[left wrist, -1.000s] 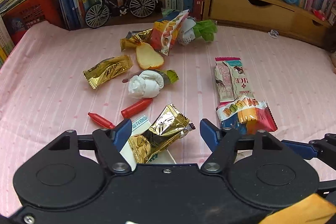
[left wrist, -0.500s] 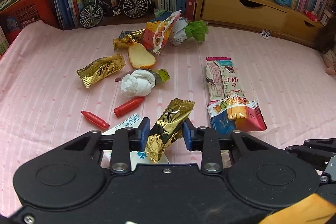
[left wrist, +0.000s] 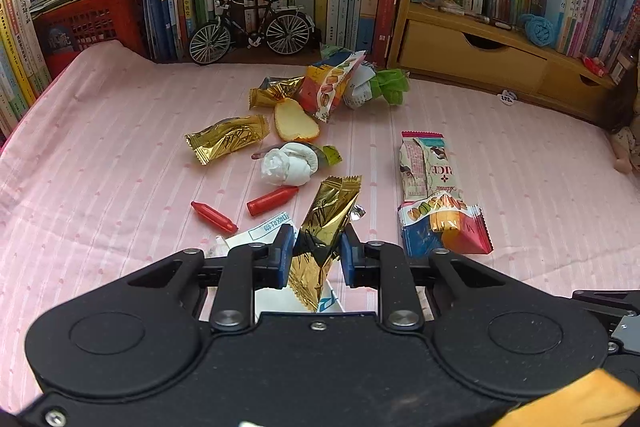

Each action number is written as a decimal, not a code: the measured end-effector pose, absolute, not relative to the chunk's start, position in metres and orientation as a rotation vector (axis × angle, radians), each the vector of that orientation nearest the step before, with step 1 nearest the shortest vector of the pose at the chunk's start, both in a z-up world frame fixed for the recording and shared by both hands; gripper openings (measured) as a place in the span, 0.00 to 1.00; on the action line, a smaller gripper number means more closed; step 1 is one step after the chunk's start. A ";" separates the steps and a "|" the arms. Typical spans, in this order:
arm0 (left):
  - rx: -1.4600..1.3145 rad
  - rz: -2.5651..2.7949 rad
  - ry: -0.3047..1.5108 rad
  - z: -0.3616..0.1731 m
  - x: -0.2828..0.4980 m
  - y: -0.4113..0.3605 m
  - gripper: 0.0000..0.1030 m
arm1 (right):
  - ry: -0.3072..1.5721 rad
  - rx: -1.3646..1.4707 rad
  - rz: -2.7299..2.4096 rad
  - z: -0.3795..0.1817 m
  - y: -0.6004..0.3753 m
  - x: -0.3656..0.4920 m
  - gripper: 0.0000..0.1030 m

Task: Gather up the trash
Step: 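Carry both wrappers down to the black bin and open both tools over it, then bring both open tools back up over the bed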

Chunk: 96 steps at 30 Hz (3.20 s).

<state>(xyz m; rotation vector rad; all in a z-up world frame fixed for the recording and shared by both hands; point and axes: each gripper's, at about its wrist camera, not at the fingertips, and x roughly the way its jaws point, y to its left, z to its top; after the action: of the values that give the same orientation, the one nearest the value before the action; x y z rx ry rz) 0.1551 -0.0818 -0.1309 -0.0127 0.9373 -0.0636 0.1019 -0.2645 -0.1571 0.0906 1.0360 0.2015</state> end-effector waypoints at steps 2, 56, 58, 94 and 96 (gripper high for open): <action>-0.016 -0.063 0.932 -0.127 0.147 -0.079 0.22 | 1.031 0.096 0.197 -0.154 -0.263 0.097 0.13; -0.241 0.161 1.237 -0.183 -0.257 0.124 0.22 | 1.228 -0.118 0.432 -0.186 -0.100 -0.206 0.16; -0.241 0.160 1.245 -0.187 -0.256 0.126 0.23 | 1.236 -0.120 0.434 -0.189 -0.096 -0.205 0.19; -0.244 0.094 1.073 -0.121 -0.200 0.108 0.75 | 1.071 -0.006 0.371 -0.123 -0.118 -0.162 0.54; -0.253 0.083 1.037 -0.107 -0.185 0.103 0.77 | 1.038 0.006 0.348 -0.111 -0.128 -0.149 0.54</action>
<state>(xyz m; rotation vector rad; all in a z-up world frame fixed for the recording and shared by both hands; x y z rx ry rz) -0.1852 0.1030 -0.1073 -0.2533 1.0374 0.0829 -0.1495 -0.1281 -0.1110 0.0062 1.0378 0.3481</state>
